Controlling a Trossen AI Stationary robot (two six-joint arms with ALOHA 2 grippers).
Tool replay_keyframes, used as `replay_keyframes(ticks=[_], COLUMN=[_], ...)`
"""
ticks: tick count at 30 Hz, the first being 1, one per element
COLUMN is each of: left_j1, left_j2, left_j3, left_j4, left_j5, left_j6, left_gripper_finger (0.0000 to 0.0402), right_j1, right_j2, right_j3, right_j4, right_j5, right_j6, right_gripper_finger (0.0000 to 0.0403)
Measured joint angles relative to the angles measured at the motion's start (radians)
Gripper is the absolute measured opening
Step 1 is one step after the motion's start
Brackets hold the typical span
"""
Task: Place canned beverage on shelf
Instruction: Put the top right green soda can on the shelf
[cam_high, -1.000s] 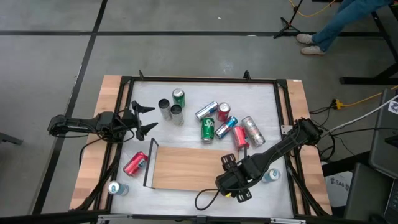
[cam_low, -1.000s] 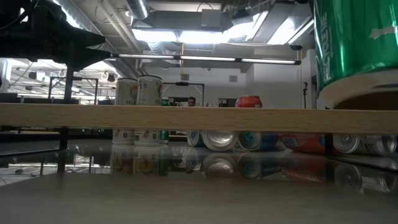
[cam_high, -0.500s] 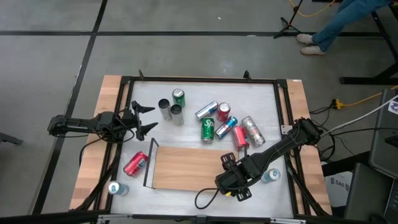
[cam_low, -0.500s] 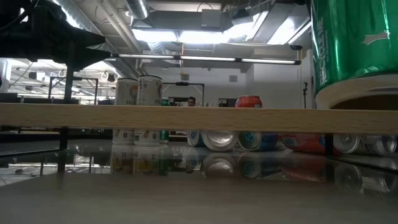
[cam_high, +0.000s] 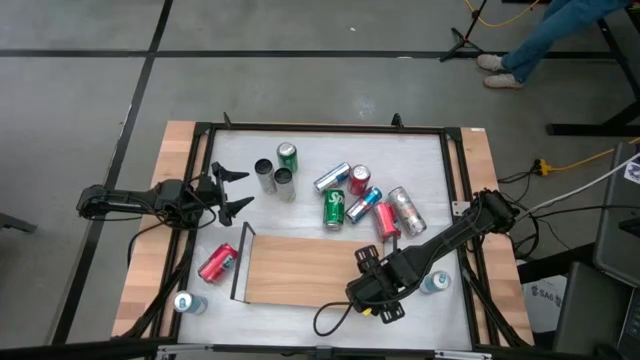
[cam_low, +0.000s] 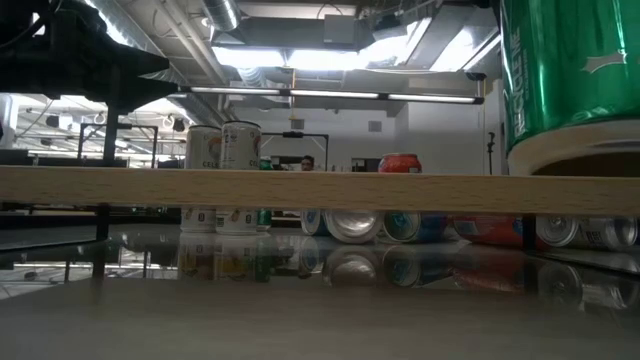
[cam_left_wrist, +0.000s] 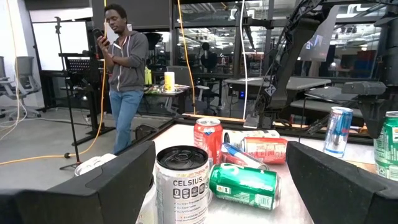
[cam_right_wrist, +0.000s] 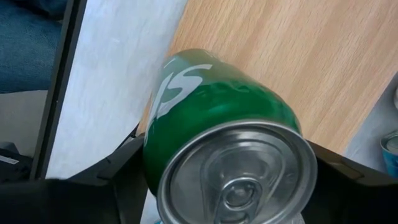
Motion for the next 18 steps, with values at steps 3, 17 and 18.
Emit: replay_keyframes(ticks=[3,17,18], left_j1=[0.0,0.0,0.0], left_j2=[0.0,0.0,0.0], left_j3=[0.0,0.0,0.0], left_j4=[0.0,0.0,0.0], left_j5=[0.0,0.0,0.0], left_j6=[0.0,0.0,0.0], left_gripper_finger=[0.0354,0.0354,0.0354], right_j1=[0.0,0.0,0.0], right_j2=[0.0,-0.002,-0.002], right_j3=[0.0,0.0,0.0], right_j4=[0.0,0.0,0.0], right_j5=[0.0,0.0,0.0], right_j6=[0.0,0.001,0.001], right_gripper_finger=[0.0323,0.0368,0.0367])
